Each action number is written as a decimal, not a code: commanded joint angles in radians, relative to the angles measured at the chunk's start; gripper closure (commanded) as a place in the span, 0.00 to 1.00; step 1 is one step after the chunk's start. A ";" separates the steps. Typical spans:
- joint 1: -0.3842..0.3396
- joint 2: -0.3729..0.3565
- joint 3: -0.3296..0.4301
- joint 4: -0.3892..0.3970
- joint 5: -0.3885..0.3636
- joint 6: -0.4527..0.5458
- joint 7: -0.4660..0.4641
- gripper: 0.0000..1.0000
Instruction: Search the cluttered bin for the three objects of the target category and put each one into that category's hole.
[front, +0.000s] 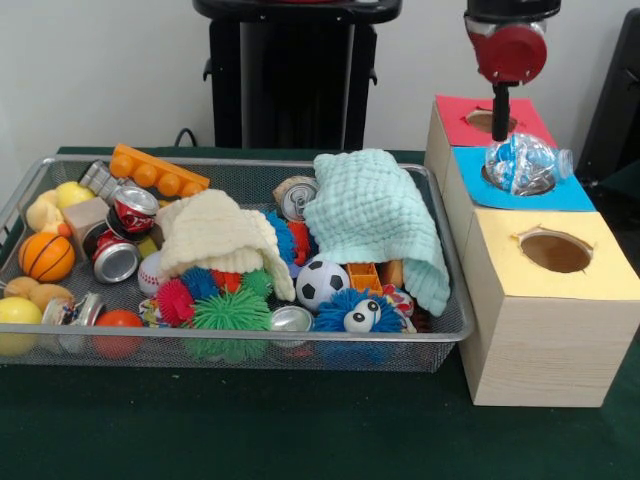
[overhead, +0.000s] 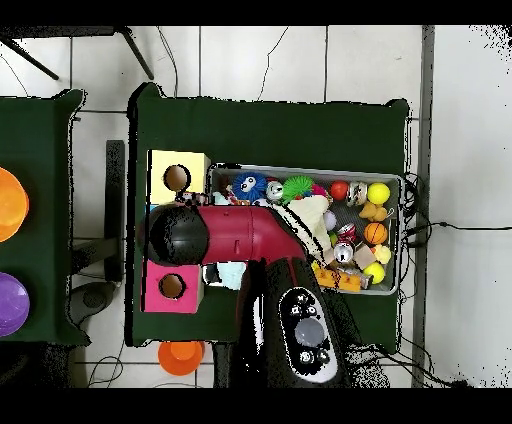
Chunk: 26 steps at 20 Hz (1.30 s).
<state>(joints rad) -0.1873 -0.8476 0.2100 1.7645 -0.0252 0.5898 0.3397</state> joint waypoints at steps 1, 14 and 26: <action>-0.025 -0.033 0.025 0.083 -0.021 -0.089 0.222 1.00; -0.050 0.077 0.085 0.132 0.042 -0.006 0.204 1.00; -0.092 0.064 0.166 0.185 0.055 -0.062 0.194 1.00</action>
<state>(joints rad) -0.2641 -0.7959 0.2893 1.8715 0.0118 0.5154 0.3397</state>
